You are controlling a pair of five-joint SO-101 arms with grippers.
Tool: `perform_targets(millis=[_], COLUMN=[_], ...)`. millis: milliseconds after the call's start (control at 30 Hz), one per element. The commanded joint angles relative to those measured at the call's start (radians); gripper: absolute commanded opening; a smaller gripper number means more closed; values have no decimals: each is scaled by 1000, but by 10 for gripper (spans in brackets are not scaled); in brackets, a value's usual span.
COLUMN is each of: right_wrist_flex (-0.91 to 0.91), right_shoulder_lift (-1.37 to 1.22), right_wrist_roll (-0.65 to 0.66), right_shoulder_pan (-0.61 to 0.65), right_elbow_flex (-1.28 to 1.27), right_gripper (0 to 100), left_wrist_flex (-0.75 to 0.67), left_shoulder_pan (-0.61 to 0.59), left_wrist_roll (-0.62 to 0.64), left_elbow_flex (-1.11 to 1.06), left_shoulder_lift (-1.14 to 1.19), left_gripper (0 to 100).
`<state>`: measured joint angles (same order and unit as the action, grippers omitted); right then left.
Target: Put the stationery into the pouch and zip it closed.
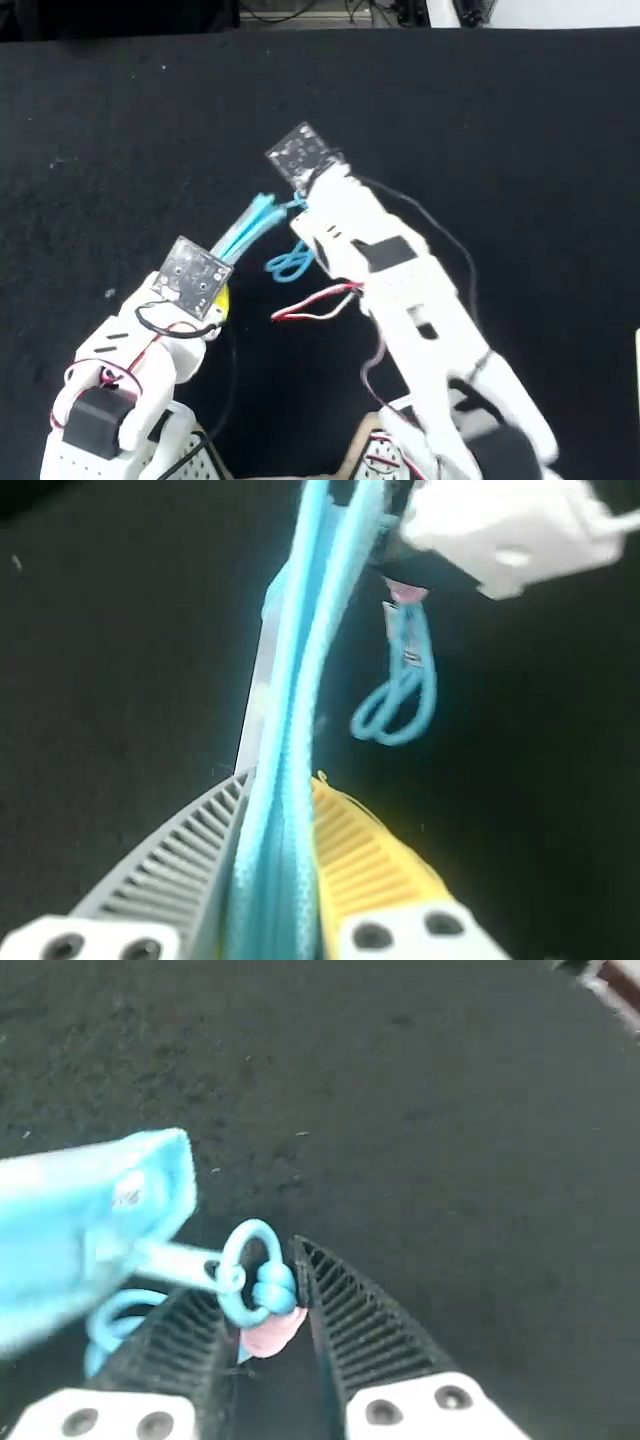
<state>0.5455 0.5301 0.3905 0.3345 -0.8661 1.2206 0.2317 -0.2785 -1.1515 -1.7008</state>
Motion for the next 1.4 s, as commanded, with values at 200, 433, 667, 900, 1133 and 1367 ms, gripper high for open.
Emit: perform_targets(millis=[200, 433, 667, 900, 1133, 1367], right_wrist_flex=[293, 391, 405, 473, 535, 588], right_shoulder_lift=[343, 308, 303, 308, 323, 403], right_wrist_roll=[-5, -5, -5, -5, -5, -3], right_shoulder_pan=[-58, -11, 80, 173, 244, 324], right_elbow_flex=[295, 390, 390, 392, 389, 389], right_gripper=[11, 11, 11, 11, 11, 11], left_wrist_flex=[-397, -511, -287, -95, -87, -91], left_shoulder_pan=[170, 174, 147, 147, 147, 147], left_wrist_roll=[130, 261, 258, 247, 137, 55], left_elbow_flex=[74, -108, -122, 31, 62, 166], left_shoulder_lift=[-11, -15, -17, -17, -17, -8], left_gripper=[30, 34, 154, 159, 160, 160])
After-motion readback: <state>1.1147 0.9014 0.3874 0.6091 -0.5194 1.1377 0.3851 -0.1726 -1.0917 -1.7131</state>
